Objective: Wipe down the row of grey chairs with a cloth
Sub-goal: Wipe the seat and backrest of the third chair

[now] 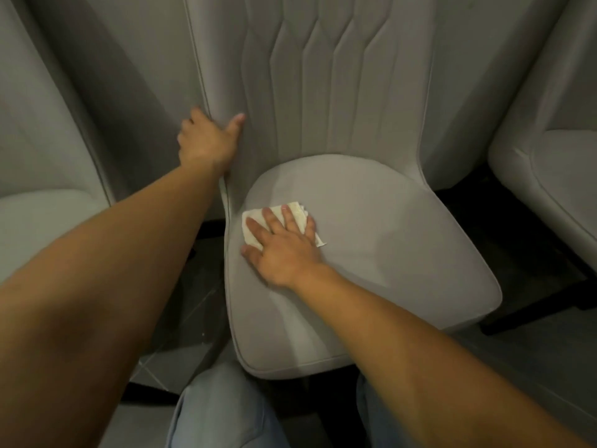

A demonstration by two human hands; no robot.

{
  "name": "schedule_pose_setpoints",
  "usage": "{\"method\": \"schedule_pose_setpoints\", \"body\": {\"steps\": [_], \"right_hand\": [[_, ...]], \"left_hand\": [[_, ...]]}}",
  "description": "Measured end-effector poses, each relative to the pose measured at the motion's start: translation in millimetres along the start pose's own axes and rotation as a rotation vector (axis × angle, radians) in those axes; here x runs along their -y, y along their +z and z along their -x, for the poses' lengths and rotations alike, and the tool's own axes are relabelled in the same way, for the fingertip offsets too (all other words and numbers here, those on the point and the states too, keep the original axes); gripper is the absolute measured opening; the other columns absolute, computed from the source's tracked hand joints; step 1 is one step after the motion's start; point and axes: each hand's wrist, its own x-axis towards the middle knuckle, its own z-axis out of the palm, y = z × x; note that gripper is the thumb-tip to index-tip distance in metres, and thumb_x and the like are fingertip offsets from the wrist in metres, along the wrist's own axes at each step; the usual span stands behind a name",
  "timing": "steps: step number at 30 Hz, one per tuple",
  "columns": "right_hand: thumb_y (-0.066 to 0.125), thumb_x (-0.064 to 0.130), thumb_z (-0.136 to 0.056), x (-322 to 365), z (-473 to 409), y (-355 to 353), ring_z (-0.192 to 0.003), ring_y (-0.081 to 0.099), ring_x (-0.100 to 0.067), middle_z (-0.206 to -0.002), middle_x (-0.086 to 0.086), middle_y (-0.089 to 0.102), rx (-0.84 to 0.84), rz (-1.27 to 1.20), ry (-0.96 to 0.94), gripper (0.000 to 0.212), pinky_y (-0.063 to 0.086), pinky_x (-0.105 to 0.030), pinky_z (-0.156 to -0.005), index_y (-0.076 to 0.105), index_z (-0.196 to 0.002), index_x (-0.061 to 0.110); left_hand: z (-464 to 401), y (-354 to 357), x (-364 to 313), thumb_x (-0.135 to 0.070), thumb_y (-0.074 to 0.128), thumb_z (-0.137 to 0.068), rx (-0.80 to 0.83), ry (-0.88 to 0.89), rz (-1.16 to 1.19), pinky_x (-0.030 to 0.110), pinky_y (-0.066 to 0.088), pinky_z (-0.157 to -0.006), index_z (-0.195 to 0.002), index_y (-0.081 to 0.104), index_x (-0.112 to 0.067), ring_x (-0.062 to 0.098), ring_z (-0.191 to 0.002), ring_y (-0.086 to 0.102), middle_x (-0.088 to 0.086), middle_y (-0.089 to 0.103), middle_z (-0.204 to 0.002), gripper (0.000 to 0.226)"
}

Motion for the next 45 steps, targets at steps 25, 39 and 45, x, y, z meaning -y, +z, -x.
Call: {"method": "schedule_pose_setpoints", "body": {"steps": [25, 39, 45], "right_hand": [[0.023, 0.072, -0.094, 20, -25, -1, -0.149, -0.016, -0.034, -0.167, 0.002, -0.003, 0.075, 0.082, -0.189, 0.065, -0.016, -0.071, -0.106, 0.011, -0.154, 0.049], [0.034, 0.064, -0.096, 24, 41, 4, -0.152, 0.003, -0.026, -0.163, 0.006, 0.021, 0.055, 0.092, -0.405, 0.052, -0.007, -0.069, -0.11, 0.043, -0.143, 0.044], [0.032, 0.066, -0.096, 30, -13, 0, -0.152, -0.005, -0.028, -0.166, 0.006, 0.01, 0.093, 0.139, -0.288, 0.057, -0.006, -0.069, -0.111, 0.037, -0.149, 0.044]], "left_hand": [[-14, 44, 26, -0.076, 0.041, -0.086, -0.331, 0.203, -0.026, 0.042, 0.034, -0.068, -0.109, 0.046, -0.007, 0.045, -0.088, 0.06, 0.022, 0.067, -0.095, 0.073], [-27, 53, 30, -0.077, 0.041, -0.079, -0.392, 0.188, -0.052, 0.045, 0.042, -0.079, -0.124, 0.049, -0.008, 0.042, -0.097, 0.06, 0.02, 0.068, -0.104, 0.083], [-21, 53, 28, -0.076, 0.037, -0.082, -0.385, 0.211, -0.062, 0.04, 0.041, -0.082, -0.131, 0.047, -0.01, 0.035, -0.1, 0.061, 0.013, 0.069, -0.107, 0.083]]}}
